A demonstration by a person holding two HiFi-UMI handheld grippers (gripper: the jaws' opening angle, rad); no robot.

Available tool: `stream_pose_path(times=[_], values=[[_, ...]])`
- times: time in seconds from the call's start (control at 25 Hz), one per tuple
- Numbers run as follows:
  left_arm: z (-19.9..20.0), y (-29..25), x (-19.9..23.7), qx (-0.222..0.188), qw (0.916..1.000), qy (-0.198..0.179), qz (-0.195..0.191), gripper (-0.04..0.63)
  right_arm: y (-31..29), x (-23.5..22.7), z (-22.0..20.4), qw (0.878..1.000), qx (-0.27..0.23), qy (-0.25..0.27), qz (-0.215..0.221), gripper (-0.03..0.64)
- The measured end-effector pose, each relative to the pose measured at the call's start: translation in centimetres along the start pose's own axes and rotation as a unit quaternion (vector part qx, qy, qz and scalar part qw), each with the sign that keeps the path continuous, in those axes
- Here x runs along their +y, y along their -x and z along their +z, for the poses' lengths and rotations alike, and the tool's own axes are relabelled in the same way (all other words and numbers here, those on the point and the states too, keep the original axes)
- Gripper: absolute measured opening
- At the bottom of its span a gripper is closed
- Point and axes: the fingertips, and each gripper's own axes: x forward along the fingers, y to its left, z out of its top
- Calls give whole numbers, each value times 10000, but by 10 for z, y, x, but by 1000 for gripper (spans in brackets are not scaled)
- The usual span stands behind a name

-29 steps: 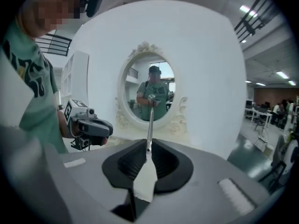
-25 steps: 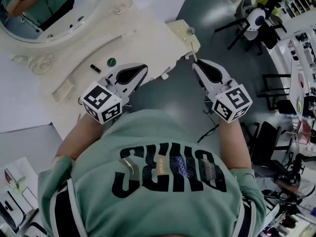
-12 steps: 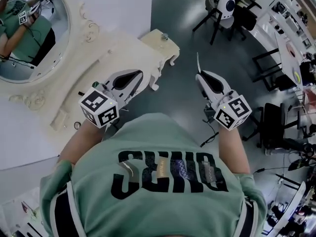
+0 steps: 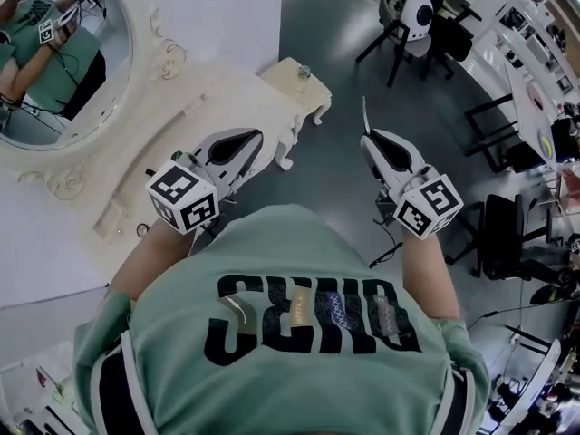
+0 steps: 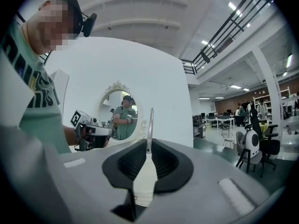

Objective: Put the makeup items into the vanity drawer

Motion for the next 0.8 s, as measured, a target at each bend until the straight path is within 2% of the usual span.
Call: stream_pose_path(times=[0.2, 0.36, 0.52, 0.6, 0.72, 0.8], values=[[6, -2, 3, -142, 9991, 81, 385, 3, -17, -11, 12, 9989, 188, 137, 412, 44], [2, 39, 16, -322, 9930, 136, 1129, 3, -63, 15, 19, 9917, 406, 342, 1174, 44], [-8, 86, 50, -374, 9844, 173, 1709, 3, -131, 54, 19, 9790, 534, 561, 1884, 44], [-21, 122, 62, -414, 9744, 278, 2190, 3, -170, 90, 9, 9645, 696, 700, 2450, 44], [-47, 190, 74, -524, 9482, 593, 3077, 3, -233, 162, -13, 9277, 1039, 873, 3478, 44], [-67, 236, 85, -602, 9329, 780, 3464, 3, -268, 215, -33, 9048, 1207, 1044, 3948, 44]])
